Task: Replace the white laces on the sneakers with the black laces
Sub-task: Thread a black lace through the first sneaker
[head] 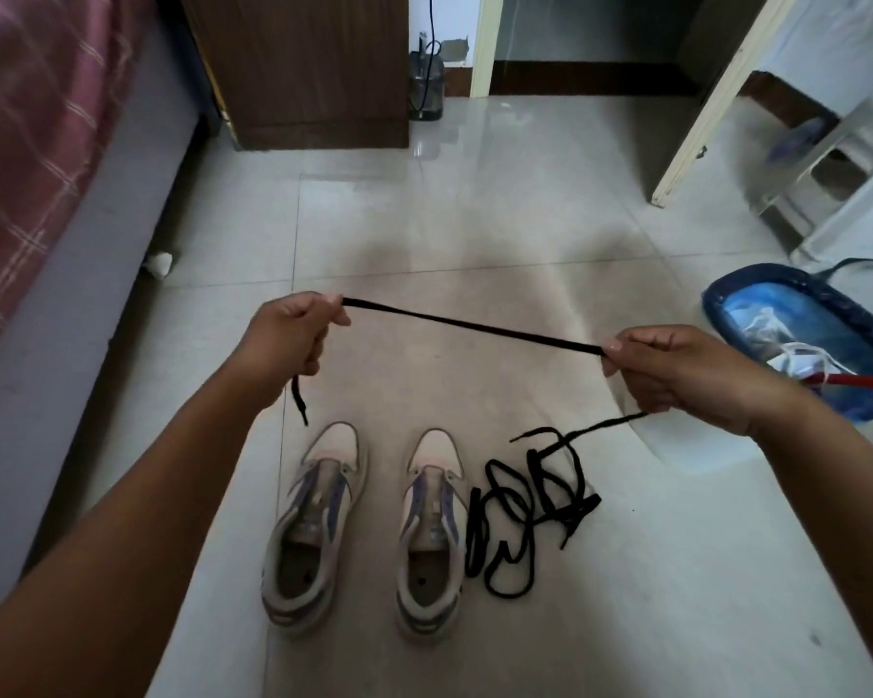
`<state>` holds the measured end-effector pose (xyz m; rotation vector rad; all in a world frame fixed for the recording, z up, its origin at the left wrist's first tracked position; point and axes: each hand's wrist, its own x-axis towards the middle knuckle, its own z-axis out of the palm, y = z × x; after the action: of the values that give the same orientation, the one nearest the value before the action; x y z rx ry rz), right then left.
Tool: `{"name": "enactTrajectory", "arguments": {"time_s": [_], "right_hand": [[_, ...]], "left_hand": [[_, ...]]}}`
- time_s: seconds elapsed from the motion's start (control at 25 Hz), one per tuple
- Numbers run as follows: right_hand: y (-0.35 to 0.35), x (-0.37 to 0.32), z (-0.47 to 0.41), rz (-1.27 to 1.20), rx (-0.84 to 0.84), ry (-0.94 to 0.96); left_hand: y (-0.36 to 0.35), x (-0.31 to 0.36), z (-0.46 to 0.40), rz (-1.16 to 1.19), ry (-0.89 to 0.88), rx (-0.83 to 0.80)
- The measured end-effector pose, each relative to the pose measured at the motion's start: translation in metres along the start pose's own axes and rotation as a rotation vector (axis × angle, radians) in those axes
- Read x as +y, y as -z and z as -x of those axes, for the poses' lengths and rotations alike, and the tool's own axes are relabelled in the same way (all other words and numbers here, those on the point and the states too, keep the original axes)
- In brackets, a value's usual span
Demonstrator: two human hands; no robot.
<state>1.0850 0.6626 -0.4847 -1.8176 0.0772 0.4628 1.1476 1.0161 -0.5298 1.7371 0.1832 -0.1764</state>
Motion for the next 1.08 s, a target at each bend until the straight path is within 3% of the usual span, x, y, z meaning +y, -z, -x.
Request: {"name": "enactTrajectory", "arguments": {"time_s": [0.2, 0.28, 0.36, 0.44, 0.52, 0.64, 0.68, 0.76, 0.88, 1.08], "right_hand": [[0.02, 0.004, 0.0, -0.152, 0.083, -0.052], [0.029, -0.005, 0.002, -0.212, 0.14, -0.038], [0.027, -0.019, 0.002, -0.189, 0.152, -0.026], [0.006, -0.036, 0.0, -0.028, 0.083, -0.016], [-0.035, -0.056, -0.005, 0.248, -0.027, 0.051], [-0.094, -0.09, -0.011, 0.548, -0.07, 0.295], [-0.107, -0.1, -0.01, 0.621, -0.051, 0.373], [-0.12, -0.113, -0.008, 0.727, 0.043, 0.492], [-0.121, -0.116, -0.001, 0.687, 0.148, 0.568], [-0.132, -0.095, 0.0, 0.608, 0.088, 0.523]], "left_hand": [[0.086, -0.038, -0.019, -0.121, 0.22, 0.74], [0.117, -0.049, -0.016, -0.286, 0.388, 0.917], [0.12, -0.047, -0.008, -0.467, 0.425, 0.845], [0.094, -0.029, 0.003, -0.613, 0.132, 0.635], [0.051, 0.005, 0.021, -0.549, -0.189, 0.326], [-0.011, 0.059, 0.055, -0.347, -0.399, -0.246], [-0.024, 0.07, 0.063, -0.307, -0.44, -0.349], [-0.035, 0.083, 0.07, -0.247, -0.479, -0.355], [-0.022, 0.089, 0.074, -0.32, -0.514, -0.126], [-0.009, 0.077, 0.073, -0.522, -0.623, 0.067]]}}
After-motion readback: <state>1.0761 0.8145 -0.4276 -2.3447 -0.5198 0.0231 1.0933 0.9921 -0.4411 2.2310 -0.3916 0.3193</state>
